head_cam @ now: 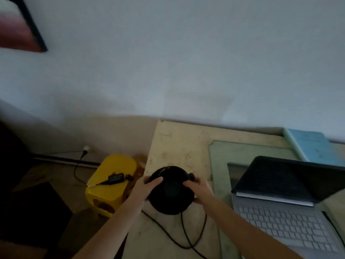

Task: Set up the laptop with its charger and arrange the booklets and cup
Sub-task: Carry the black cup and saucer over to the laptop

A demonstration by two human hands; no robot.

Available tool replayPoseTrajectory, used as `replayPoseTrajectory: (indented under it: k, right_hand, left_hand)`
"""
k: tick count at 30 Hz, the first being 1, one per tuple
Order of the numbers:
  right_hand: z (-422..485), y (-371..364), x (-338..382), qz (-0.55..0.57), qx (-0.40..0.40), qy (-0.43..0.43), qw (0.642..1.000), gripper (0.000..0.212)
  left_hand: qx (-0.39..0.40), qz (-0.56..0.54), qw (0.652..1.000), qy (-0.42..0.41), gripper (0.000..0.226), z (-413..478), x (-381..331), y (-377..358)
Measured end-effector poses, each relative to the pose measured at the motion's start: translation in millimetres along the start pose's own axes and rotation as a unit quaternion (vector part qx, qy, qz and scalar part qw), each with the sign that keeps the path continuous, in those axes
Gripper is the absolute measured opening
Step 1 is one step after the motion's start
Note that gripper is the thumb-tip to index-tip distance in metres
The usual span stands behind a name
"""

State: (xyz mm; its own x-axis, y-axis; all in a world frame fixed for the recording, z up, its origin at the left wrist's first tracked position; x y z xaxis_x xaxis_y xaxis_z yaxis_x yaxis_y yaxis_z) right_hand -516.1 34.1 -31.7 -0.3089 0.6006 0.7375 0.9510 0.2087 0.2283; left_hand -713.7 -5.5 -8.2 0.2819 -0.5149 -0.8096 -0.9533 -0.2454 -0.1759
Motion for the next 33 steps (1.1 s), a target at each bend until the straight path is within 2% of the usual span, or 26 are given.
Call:
replayPoseTrajectory:
  k: [5, 8, 13, 19, 22, 25, 27, 30, 33]
  right_hand:
    - [64.4, -6.1, 45.9, 0.02, -0.039, 0.006, 0.999, 0.047]
    - [108.5, -7.6, 69.9, 0.033, -0.052, 0.018, 0.998, 0.039]
    - [177.8, -0.8, 111.4, 0.021, -0.046, 0.048, 0.998, 0.047]
    - [236.7, 11.6, 153.1, 0.001, -0.048, 0.087, 0.995, 0.047]
    - [254.8, 10.7, 166.2, 0.001, -0.047, 0.1, 0.994, 0.046]
    - [268.3, 10.7, 171.6, -0.002, -0.045, 0.108, 0.993, 0.033]
    - [275.0, 12.2, 175.5, -0.004, -0.05, 0.116, 0.992, 0.027]
    - [281.2, 12.3, 179.3, -0.017, -0.049, 0.12, 0.991, 0.037]
    - [282.4, 12.1, 178.9, -0.005, -0.044, 0.12, 0.992, 0.029]
  left_hand:
    - [0.009, 0.015, 0.999, -0.036, 0.012, 79.9, -42.0, 2.0]
    - [-0.009, 0.049, 0.997, -0.063, 0.019, 130.9, -64.3, 3.0]
    - [-0.009, 0.029, 0.996, -0.081, 0.036, 203.6, -82.8, -5.9]
    - [-0.014, 0.045, 0.99, -0.133, 0.029, 257.2, -103.5, -18.0]
    - [-0.021, 0.079, 0.985, -0.153, 0.037, 279.8, -117.0, -19.6]
    - [-0.028, 0.081, 0.986, -0.143, 0.041, 296.6, -122.2, -17.8]
    - [-0.023, 0.078, 0.987, -0.139, 0.032, 303.4, -123.1, -17.2]
    - [-0.026, 0.066, 0.987, -0.142, 0.02, 307.0, -125.1, -16.8]
    - [-0.026, 0.059, 0.987, -0.146, 0.014, 305.0, -126.1, -19.5]
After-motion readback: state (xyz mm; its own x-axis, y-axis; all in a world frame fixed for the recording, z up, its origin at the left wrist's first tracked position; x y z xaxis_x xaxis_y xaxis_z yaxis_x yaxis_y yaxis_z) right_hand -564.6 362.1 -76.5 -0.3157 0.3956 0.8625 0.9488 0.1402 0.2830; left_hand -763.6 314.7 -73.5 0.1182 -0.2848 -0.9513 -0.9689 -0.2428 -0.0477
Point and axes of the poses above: each hand's wrist, its own z-axis towards the middle knuckle, its own y-axis out of the back of the hand, x = y × z, the point moved 6 cm from there along z, towards the middle knuckle, and after that the axes turned 7 degrees about -z, right-handed, at the moved point
